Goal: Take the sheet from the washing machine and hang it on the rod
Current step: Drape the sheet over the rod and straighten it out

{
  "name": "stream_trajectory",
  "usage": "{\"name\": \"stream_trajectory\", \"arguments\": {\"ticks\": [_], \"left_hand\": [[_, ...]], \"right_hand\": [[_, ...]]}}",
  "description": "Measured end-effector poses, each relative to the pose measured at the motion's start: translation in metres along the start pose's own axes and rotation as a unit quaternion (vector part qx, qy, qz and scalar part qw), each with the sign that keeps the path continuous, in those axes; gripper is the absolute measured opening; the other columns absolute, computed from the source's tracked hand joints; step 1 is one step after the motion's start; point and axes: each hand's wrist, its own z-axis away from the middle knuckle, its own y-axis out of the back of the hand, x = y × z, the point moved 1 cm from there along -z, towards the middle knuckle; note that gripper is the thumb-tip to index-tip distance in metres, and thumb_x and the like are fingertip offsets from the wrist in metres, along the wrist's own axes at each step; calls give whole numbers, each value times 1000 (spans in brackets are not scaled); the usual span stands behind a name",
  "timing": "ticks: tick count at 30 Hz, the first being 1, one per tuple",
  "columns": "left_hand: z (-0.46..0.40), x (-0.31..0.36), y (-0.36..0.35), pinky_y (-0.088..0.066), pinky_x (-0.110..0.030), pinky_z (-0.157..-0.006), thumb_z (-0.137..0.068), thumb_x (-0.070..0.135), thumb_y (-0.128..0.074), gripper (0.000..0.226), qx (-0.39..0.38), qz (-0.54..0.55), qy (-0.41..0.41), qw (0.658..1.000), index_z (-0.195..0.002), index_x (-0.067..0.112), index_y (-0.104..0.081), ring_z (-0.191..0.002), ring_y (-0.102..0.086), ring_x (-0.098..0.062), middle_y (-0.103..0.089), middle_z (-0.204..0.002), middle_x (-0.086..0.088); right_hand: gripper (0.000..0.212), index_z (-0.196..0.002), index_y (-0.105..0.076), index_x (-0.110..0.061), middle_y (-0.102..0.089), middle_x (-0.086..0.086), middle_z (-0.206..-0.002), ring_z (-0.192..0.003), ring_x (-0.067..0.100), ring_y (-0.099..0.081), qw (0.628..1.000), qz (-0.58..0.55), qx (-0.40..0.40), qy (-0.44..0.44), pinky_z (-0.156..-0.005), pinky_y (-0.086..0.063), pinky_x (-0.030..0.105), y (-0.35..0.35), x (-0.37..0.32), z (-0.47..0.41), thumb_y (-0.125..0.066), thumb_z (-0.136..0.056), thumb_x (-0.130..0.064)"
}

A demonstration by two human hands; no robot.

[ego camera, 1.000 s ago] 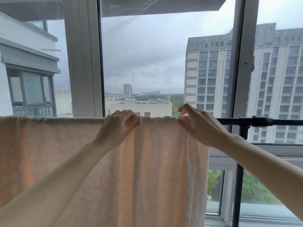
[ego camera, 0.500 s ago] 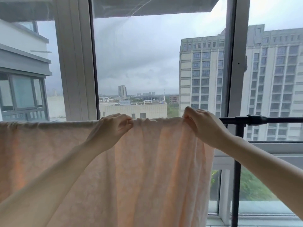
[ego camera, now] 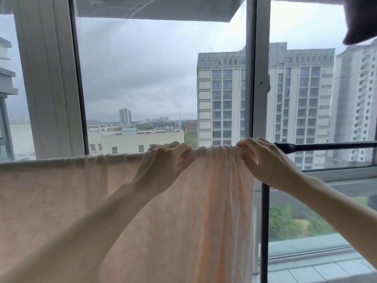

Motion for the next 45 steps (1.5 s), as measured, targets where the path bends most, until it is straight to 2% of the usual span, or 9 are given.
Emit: {"name": "stream_trajectory", "arguments": {"ticks": [6, 10, 15, 22, 26, 32, 36, 41, 45], "left_hand": [[-15, 15, -12, -53, -39, -76, -93, 49, -52, 29, -15, 39, 19, 999, -108, 28, -66, -84, -67, -14, -68, -98, 14], [-26, 32, -28, -53, -40, -75, -93, 38, -56, 22, -3, 50, 29, 998, -107, 26, -68, -86, -66, -14, -66, -97, 14], [-41, 52, -42, -50, -35, -71, -95, 26, -56, 17, 42, 51, 61, 996, -90, 17, -69, -76, -61, -14, -57, -82, 15], [-64, 97, -63, -41, -30, -69, -96, 18, -52, 12, 123, 36, 123, 984, -88, 17, -61, -76, -54, -11, -55, -85, 11], [-76, 132, -84, -48, -34, -75, -96, 22, -51, 11, 82, 64, 125, 987, -89, 22, -60, -79, -58, -11, -58, -89, 13], [-84, 143, -91, -41, -24, -70, -92, 39, -57, 16, 5, 32, 112, 993, -100, 26, -63, -79, -54, 1, -56, -91, 17], [-87, 141, -90, -43, -29, -68, -88, 39, -62, 14, 9, 45, 113, 993, -93, 26, -63, -76, -55, -3, -58, -85, 14], [-82, 138, -88, -44, -30, -69, -91, 48, -50, 23, -13, 17, 111, 994, -100, 29, -60, -79, -57, -7, -58, -87, 14], [-78, 132, -84, -43, -28, -67, -90, 57, -43, 34, -29, -16, 107, 994, -105, 32, -61, -75, -56, -6, -58, -83, 14]], "right_hand": [[18, -106, -67, -17, -69, -2, -92, -77, 5, -58, 999, -33, 17, -15, -73, -48, 19, 10, 21, 1, -59, -92, -25], [24, -99, -71, -17, -70, 2, -83, -72, 16, -65, 997, -61, 44, 4, -69, -55, 34, 13, 31, -4, -51, -93, -30], [20, -98, -68, -12, -69, 5, -85, -79, 19, -62, 997, -38, 19, 60, -75, -54, 37, 14, 48, -17, -51, -97, -22], [17, -98, -64, -8, -68, 8, -89, -80, 20, -60, 993, -93, 52, 45, -72, -54, 40, 39, 113, -22, -49, -98, -18], [19, -99, -61, -9, -66, 8, -86, -72, 20, -61, 994, -102, 41, 17, -69, -55, 40, 47, 157, -1, -46, -99, -20], [11, -93, -63, -17, -66, 2, -84, -74, 17, -61, 993, -109, 27, -27, -68, -54, 37, 56, 191, 16, -52, -96, -18], [16, -97, -67, -16, -69, 2, -87, -77, 15, -62, 993, -119, 7, 3, -70, -53, 33, 59, 176, 23, -52, -96, -20], [36, -103, -65, -18, -70, -3, -89, -75, 9, -64, 990, -115, -53, 59, -69, -56, 29, 53, 152, 22, -42, -93, -43], [25, -103, -71, -12, -74, 0, -91, -76, 12, -68, 989, -112, -31, 95, -73, -56, 27, 54, 156, 24, -52, -97, -26]]}}
